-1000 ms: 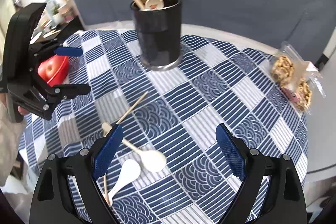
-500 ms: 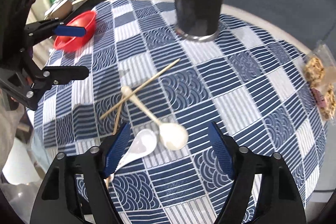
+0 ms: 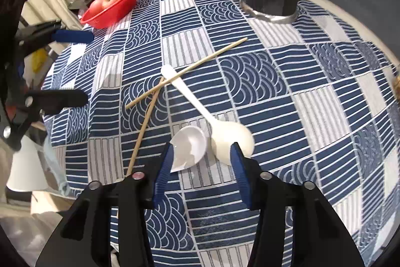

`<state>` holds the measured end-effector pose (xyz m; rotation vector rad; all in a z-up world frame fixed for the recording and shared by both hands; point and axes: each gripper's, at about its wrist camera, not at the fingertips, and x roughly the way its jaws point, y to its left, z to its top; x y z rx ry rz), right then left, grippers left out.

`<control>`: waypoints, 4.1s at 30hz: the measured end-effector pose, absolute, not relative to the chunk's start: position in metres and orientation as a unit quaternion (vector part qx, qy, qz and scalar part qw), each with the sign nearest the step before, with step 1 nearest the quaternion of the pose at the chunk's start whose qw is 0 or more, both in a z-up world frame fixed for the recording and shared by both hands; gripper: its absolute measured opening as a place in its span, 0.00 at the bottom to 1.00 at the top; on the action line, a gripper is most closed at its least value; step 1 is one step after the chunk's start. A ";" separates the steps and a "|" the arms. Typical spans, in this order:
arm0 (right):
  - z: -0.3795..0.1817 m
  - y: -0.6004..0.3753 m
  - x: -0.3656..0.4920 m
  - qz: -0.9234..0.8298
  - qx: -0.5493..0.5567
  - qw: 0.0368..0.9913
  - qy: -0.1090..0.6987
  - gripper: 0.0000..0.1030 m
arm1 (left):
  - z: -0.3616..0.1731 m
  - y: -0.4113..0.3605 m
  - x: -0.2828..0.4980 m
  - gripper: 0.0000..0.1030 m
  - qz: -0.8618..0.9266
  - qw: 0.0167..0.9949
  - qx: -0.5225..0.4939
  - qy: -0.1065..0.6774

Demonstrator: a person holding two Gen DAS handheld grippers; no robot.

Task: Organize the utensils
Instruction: 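Move both tools back toward the white ceramic spoon on the cloth, then close the right tool on the white ceramic spoon while the left tool grips its handle, then lift the ceramic spoon with both tools and carry it over the holder, then open both tools to drop the ceramic spoon into the holder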

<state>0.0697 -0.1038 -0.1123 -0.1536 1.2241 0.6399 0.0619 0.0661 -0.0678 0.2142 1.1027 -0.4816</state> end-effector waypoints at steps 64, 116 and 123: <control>0.099 -0.188 0.087 0.261 0.006 0.910 0.323 0.04 | 0.043 -0.045 0.106 0.12 -0.327 0.827 0.075 0.452; 0.107 -0.157 0.267 0.189 -0.038 0.928 0.317 0.42 | 0.029 0.015 0.304 0.77 -0.351 0.846 0.067 0.396; 0.097 -0.187 0.240 0.180 -0.014 0.930 0.320 0.51 | 0.026 0.025 0.276 0.82 -0.332 0.846 0.086 0.409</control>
